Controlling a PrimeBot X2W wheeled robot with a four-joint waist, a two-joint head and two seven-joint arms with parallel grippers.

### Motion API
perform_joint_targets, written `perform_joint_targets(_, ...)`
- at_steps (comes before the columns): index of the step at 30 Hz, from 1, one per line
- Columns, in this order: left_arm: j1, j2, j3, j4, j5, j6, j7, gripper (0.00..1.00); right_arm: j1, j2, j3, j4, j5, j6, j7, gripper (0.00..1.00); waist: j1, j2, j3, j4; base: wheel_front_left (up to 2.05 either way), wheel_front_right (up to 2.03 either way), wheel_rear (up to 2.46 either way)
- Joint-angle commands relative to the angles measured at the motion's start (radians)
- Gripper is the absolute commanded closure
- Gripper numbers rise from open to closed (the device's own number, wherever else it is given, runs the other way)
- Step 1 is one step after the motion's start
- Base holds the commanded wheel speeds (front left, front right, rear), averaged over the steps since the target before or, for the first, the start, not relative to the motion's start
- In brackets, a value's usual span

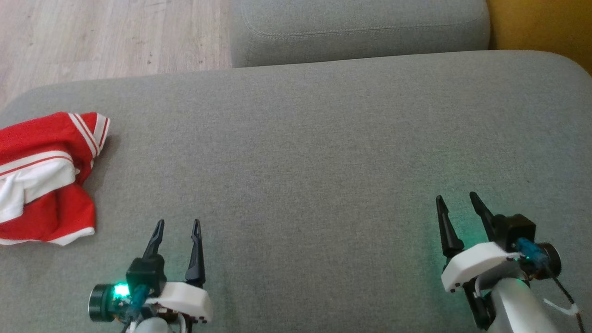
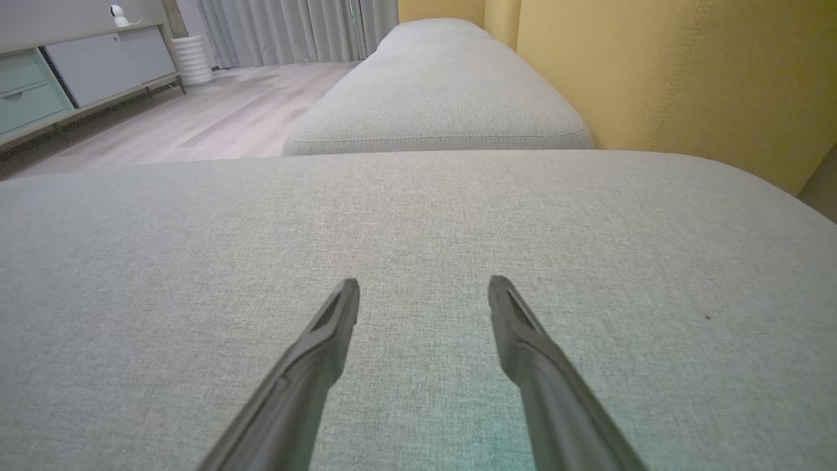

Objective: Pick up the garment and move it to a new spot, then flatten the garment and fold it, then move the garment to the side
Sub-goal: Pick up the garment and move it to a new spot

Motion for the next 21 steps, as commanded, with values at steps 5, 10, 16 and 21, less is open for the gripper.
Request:
perform_joint_targets(5, -0.028, 0.004, 0.028, -0.019, 0.085, 0.011, -0.031, 0.00, -0.052, 0.005, 0.031, -0.007, -0.082, 0.004, -0.032, 0.00, 0.0000, 0.0000, 0.002, 0.007, 0.00, 0.00, 0.00)
perform_joint_targets(10, -0.022, -0.002, 0.030, -0.012, 0.115, 0.009, -0.039, 0.00, -0.056, 0.008, 0.064, 0.000, -0.103, 0.004, -0.040, 0.00, 0.0000, 0.0000, 0.003, 0.055, 0.00, 0.00, 0.00)
perform_joint_targets(16, 0.007, -0.008, 0.046, 0.001, 0.108, 0.001, -0.039, 0.00, -0.045, 0.011, 0.121, 0.001, -0.082, 0.004, -0.040, 0.00, 0.0000, 0.0000, -0.003, 0.181, 0.00, 0.00, 0.00)
perform_joint_targets(21, 0.035, -0.005, 0.072, 0.005, 0.104, -0.002, -0.039, 0.00, -0.033, 0.015, 0.169, 0.003, -0.062, 0.004, -0.040, 0.00, 0.0000, 0.0000, -0.011, 0.293, 0.00, 0.00, 0.00)
